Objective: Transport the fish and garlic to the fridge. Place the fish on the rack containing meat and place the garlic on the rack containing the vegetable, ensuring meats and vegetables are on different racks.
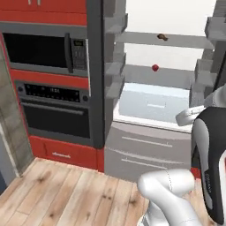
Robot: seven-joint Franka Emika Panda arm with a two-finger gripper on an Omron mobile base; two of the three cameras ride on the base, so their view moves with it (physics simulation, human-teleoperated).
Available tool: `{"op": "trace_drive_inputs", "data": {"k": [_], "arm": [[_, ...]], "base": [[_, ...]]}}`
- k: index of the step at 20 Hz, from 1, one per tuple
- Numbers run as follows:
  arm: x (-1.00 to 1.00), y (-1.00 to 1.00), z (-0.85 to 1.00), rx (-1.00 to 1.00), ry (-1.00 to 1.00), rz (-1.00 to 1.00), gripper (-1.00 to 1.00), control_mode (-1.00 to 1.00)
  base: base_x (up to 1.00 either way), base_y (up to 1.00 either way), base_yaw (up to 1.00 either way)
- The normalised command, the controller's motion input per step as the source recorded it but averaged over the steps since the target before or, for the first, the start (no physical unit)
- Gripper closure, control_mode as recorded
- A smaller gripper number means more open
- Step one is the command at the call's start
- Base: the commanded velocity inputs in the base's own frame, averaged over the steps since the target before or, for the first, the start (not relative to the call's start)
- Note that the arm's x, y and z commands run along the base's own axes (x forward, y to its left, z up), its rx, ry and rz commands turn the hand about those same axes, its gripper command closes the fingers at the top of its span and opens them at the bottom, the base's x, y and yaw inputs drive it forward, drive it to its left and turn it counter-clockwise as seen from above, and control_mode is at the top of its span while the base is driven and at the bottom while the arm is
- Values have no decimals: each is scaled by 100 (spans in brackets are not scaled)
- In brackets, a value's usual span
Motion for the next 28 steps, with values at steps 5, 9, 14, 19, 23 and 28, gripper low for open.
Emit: {"op": "trace_drive_inputs", "data": {"k": [5,9,14,19,23,28], "arm": [[0,0,0,0,0,0,100,100],[0,0,0,0,0,0,100,100],[0,0,0,0,0,0,100,100],[0,0,0,0,0,0,100,100],[0,0,0,0,0,0,100,100],[0,0,0,0,0,0,100,100]], "base": [[69,42,-56],[76,41,-58],[65,20,-44],[82,16,-19],[83,3,-2],[65,36,-4]]}}
